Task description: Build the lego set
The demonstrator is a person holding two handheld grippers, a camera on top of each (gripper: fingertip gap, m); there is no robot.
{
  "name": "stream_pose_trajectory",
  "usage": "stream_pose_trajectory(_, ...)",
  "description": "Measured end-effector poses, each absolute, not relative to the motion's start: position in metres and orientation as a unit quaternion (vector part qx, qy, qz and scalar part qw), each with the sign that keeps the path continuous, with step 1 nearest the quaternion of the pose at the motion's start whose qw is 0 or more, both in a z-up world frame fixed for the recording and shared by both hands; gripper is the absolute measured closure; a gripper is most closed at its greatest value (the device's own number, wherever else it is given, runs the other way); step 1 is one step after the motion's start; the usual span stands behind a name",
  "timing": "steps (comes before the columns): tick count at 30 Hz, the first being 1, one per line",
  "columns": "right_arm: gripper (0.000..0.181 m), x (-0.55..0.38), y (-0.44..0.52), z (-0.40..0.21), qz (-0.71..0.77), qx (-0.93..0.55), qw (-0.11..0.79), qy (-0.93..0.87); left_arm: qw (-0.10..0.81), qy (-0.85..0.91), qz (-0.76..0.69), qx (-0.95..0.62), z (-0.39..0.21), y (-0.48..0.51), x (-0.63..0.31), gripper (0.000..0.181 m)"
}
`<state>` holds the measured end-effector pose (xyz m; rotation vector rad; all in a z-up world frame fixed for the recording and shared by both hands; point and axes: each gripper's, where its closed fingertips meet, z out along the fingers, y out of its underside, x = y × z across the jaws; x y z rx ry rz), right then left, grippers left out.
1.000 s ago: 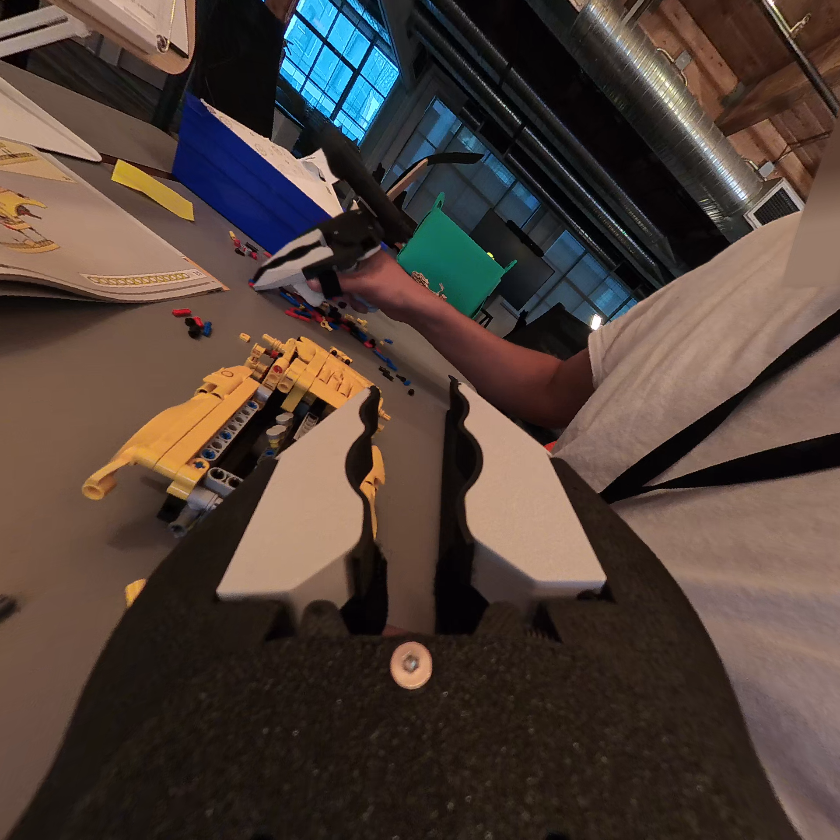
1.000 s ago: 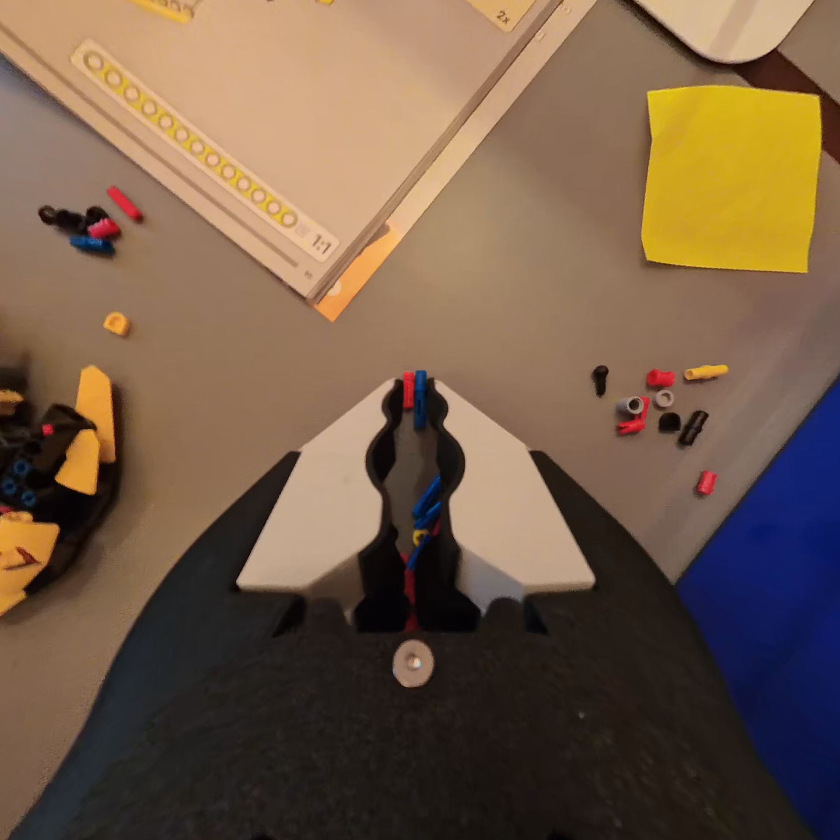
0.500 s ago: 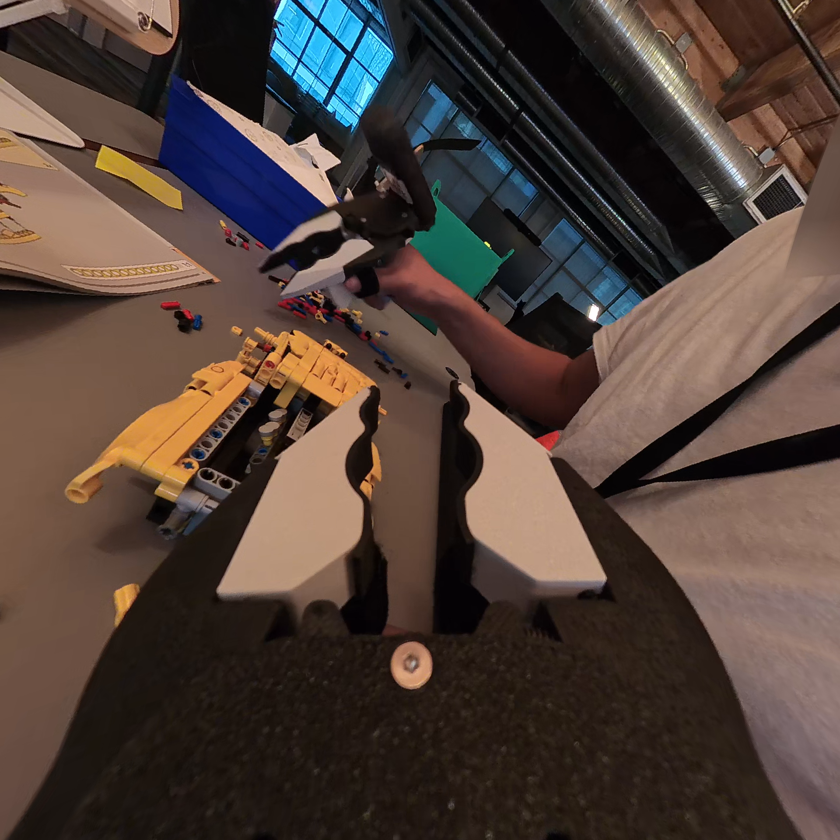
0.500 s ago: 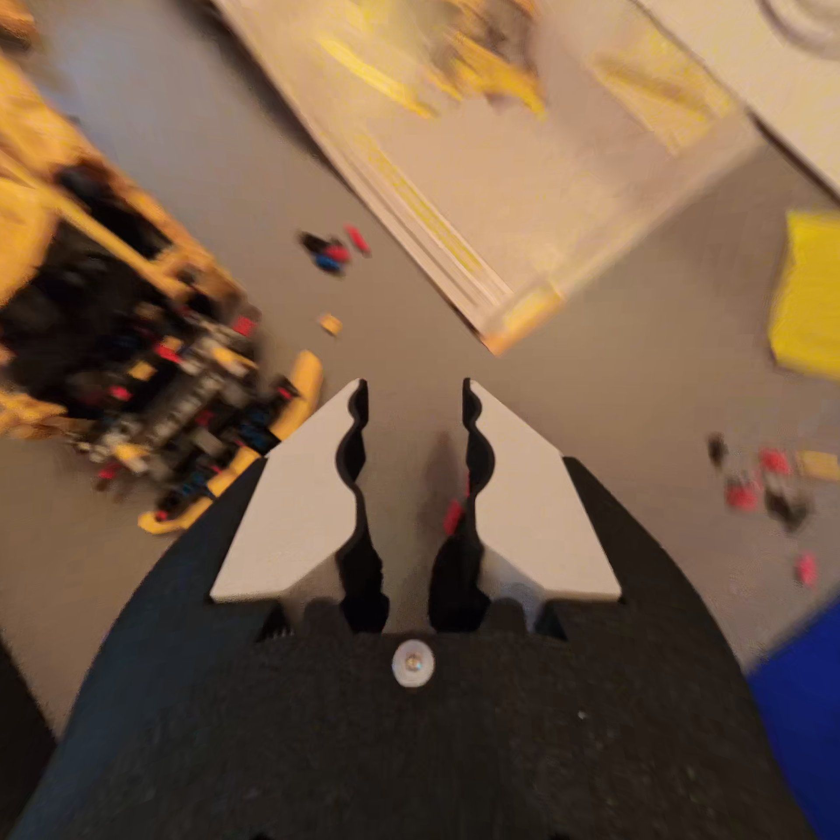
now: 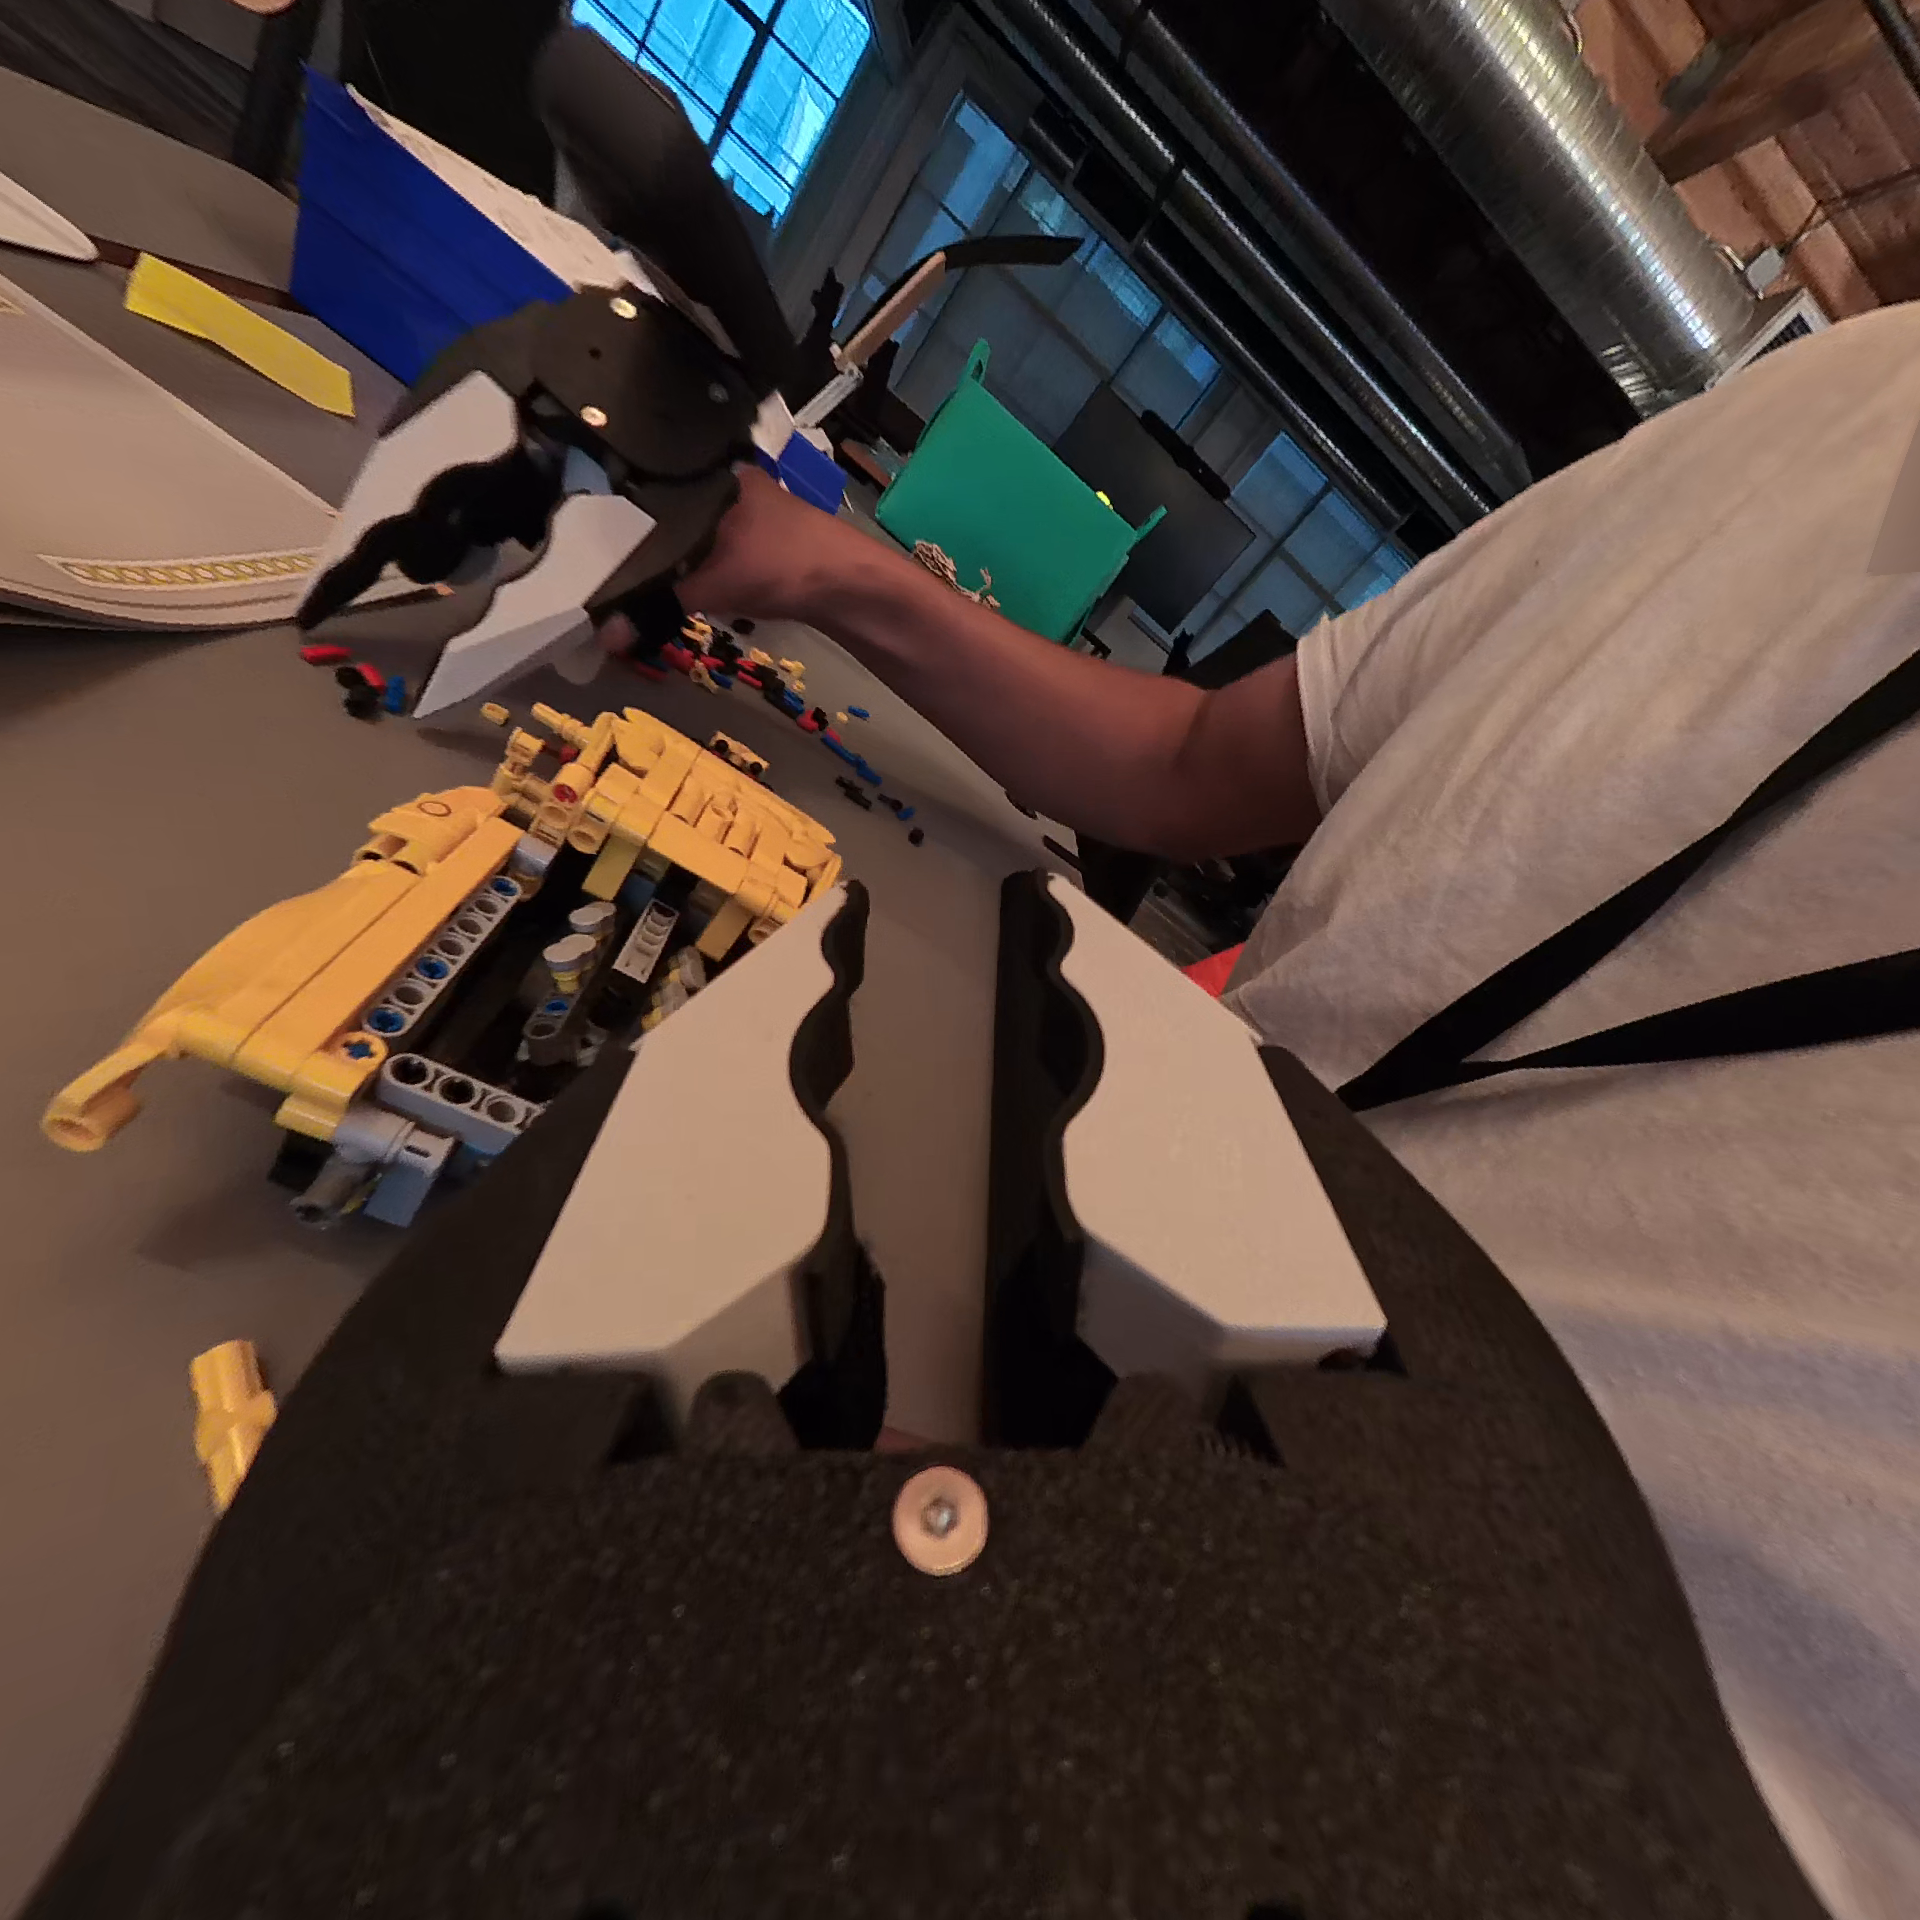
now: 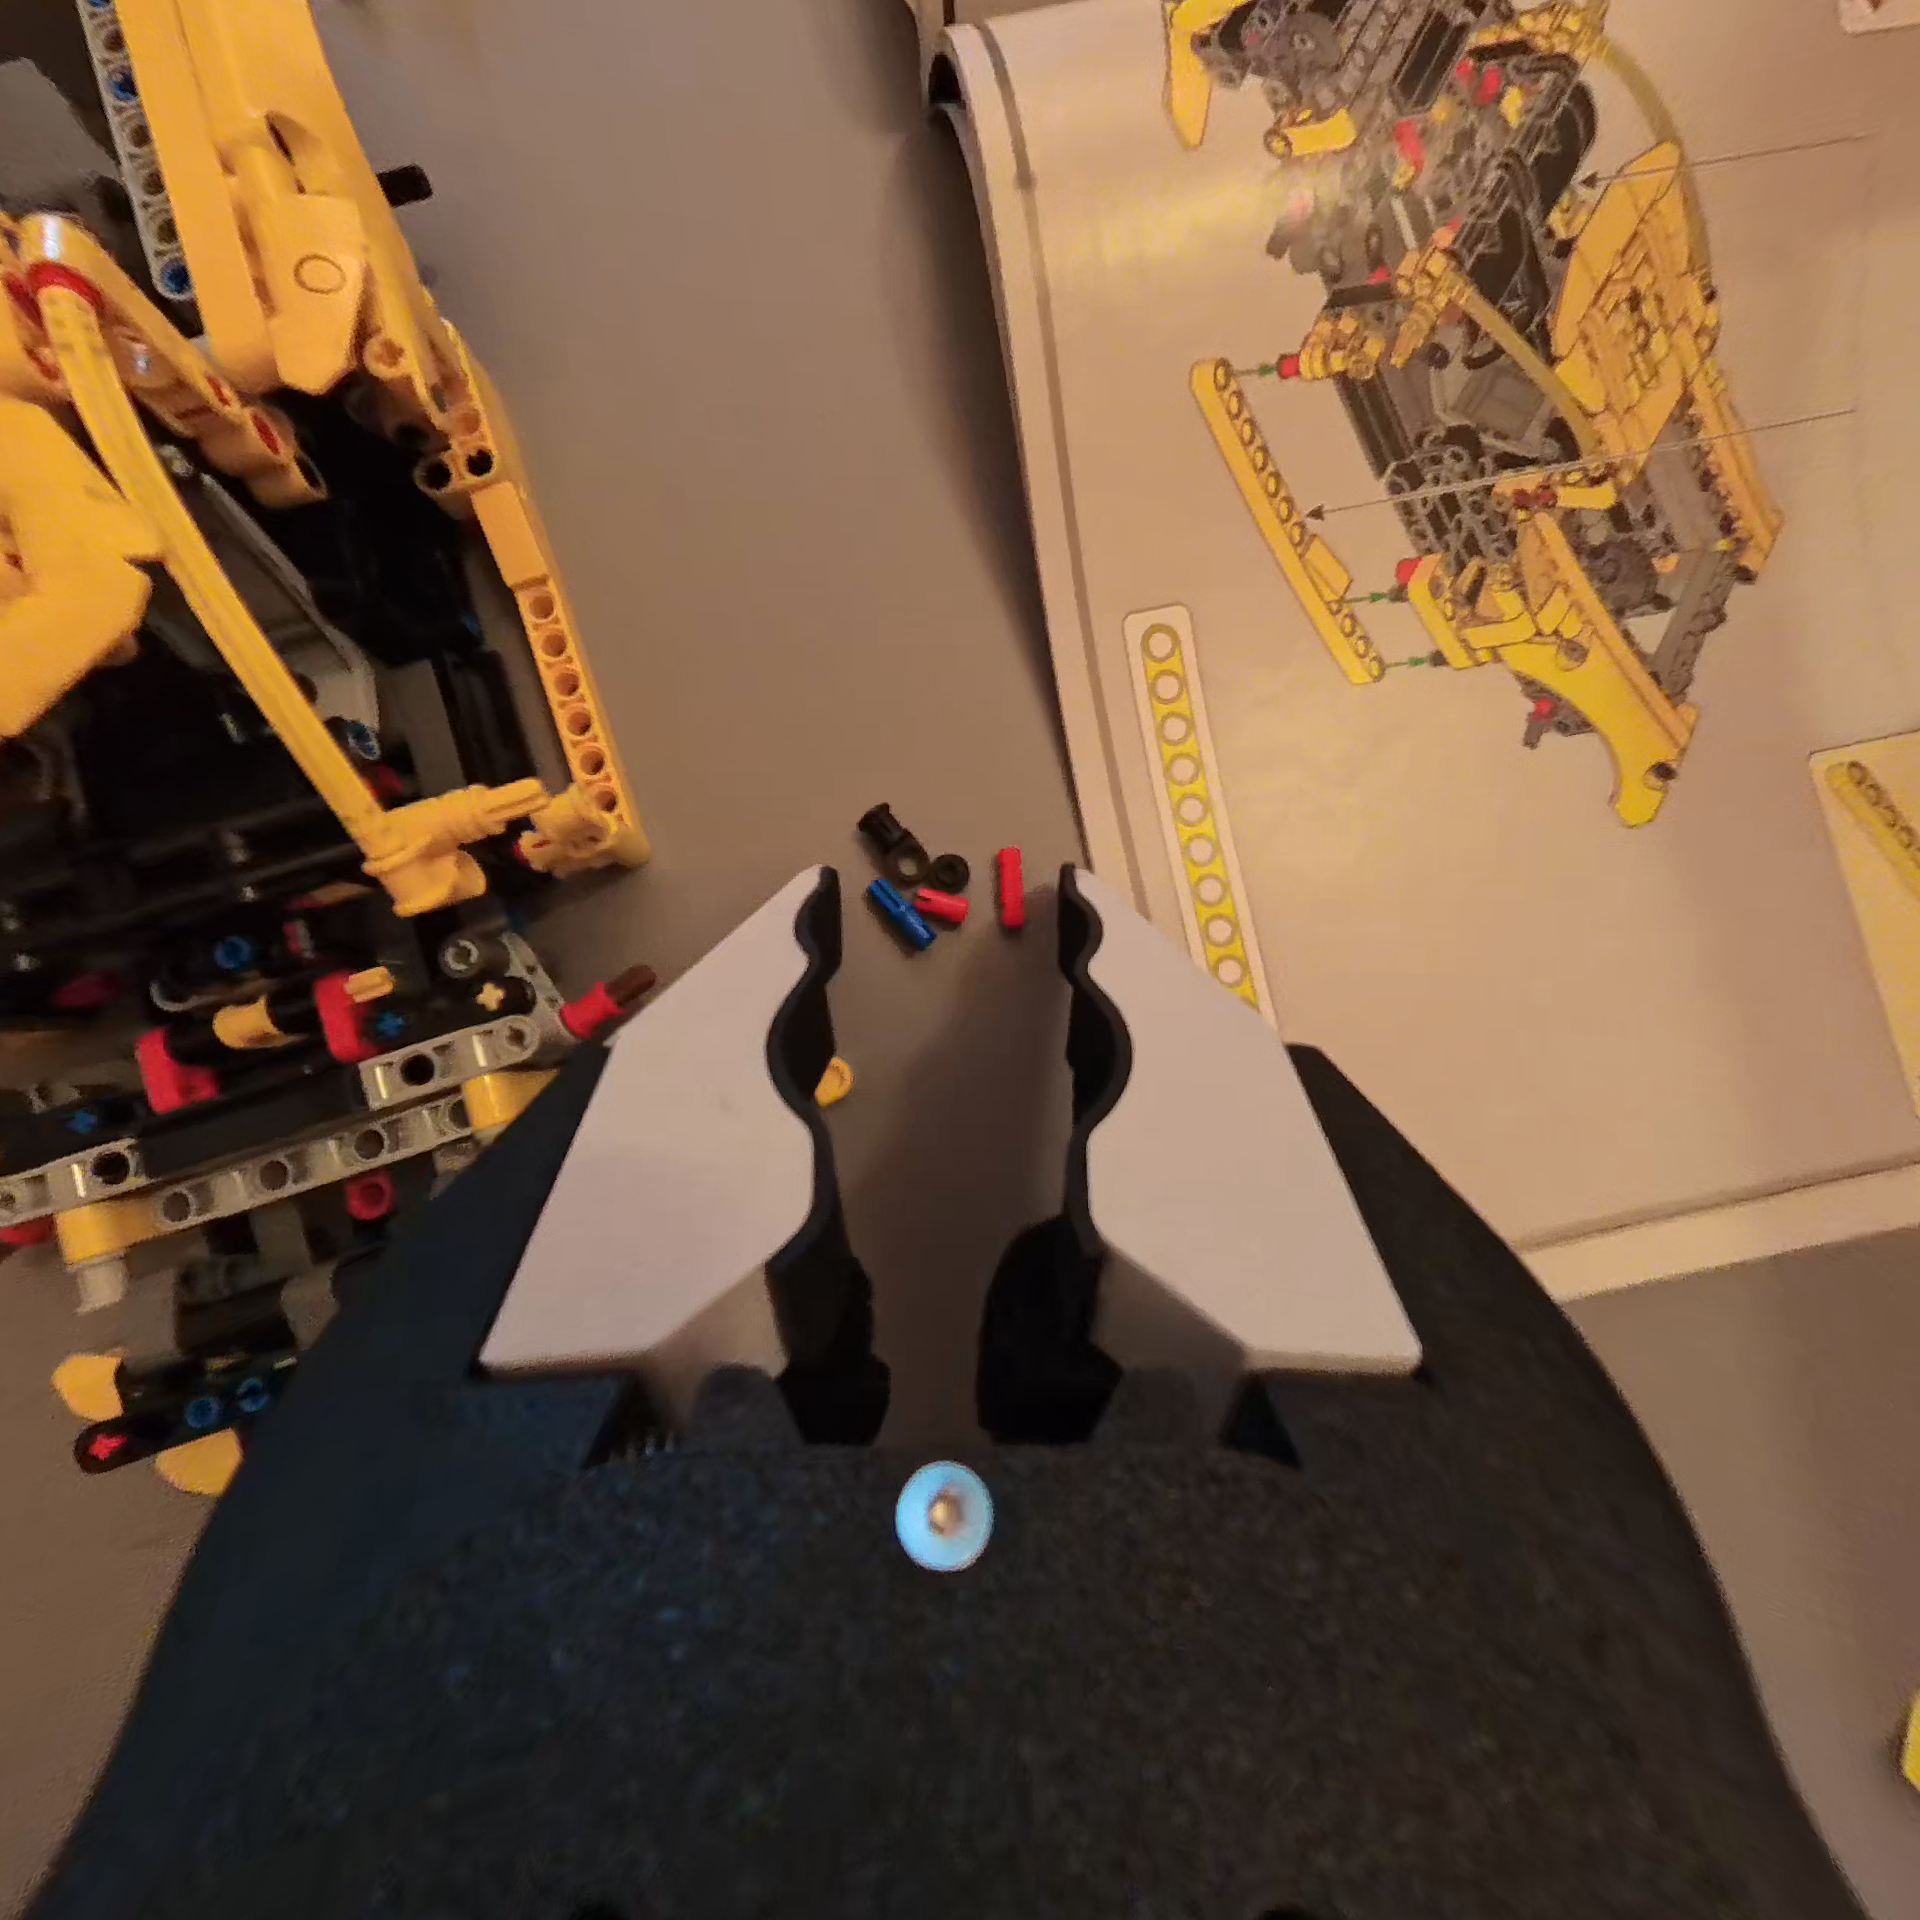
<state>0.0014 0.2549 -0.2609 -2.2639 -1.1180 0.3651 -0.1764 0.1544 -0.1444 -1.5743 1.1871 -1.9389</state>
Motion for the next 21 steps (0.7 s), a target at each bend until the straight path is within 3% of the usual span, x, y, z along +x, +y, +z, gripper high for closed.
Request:
stream_pose_trajectory(3, 0.144, -0.006, 0.257, -0.264, 0.151, -0.844, 0.281, -0.431, 0.181, 0.428, -0.689, -0.556, -0.145, 0.151, -0.176, 0.15)
stream_pose_trajectory(6, 0.161, -0.004, 0.258, -0.264, 0.135, -0.838, 0.286, -0.444, 0.18, 0.431, -0.687, -0.557, -0.146, 0.15, -0.176, 0.15)
stream_pose_trajectory(12, 0.178, 0.01, 0.247, -0.265, 0.124, -0.84, 0.284, -0.444, 0.178, 0.428, -0.69, -0.555, -0.145, 0.151, -0.176, 0.15)
stream_pose_trajectory(21, 0.179, 0.067, 0.204, -0.265, 0.084, -0.872, 0.261, -0.405, 0.174, 0.431, -0.691, -0.553, -0.145, 0.148, -0.175, 0.15)
